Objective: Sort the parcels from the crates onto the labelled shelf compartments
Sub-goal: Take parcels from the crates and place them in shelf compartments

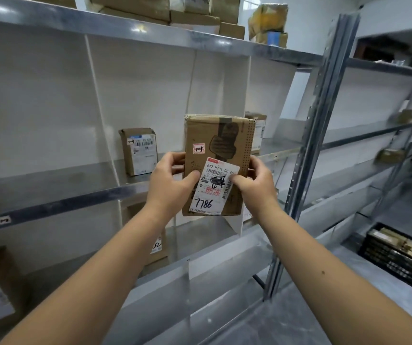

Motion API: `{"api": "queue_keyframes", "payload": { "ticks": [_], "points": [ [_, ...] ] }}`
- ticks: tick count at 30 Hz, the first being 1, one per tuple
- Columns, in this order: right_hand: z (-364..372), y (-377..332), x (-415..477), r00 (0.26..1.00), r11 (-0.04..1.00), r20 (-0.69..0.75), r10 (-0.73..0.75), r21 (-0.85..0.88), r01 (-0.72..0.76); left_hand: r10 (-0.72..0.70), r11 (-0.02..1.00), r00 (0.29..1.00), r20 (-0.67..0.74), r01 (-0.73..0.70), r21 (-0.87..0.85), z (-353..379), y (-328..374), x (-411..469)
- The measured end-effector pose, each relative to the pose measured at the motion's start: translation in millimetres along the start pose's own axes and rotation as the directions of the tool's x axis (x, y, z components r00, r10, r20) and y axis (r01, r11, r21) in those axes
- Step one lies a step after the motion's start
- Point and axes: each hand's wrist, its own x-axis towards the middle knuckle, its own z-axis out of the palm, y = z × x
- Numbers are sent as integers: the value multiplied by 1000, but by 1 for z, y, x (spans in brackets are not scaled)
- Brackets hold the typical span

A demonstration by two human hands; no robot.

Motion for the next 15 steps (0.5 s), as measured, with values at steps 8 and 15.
{"api": "queue_keyframes", "payload": {
  "ticks": [8, 15],
  "points": [
    [19, 21, 93, 991, 992, 130, 30, 117, -45, 22, 1000, 999, -35, -22, -11, 23, -18, 78],
    [28, 56, 161, 983, 991, 182, 19, 126, -43, -14, 1000, 993, -118, 14, -1, 49, -42, 121]
  ]
}}
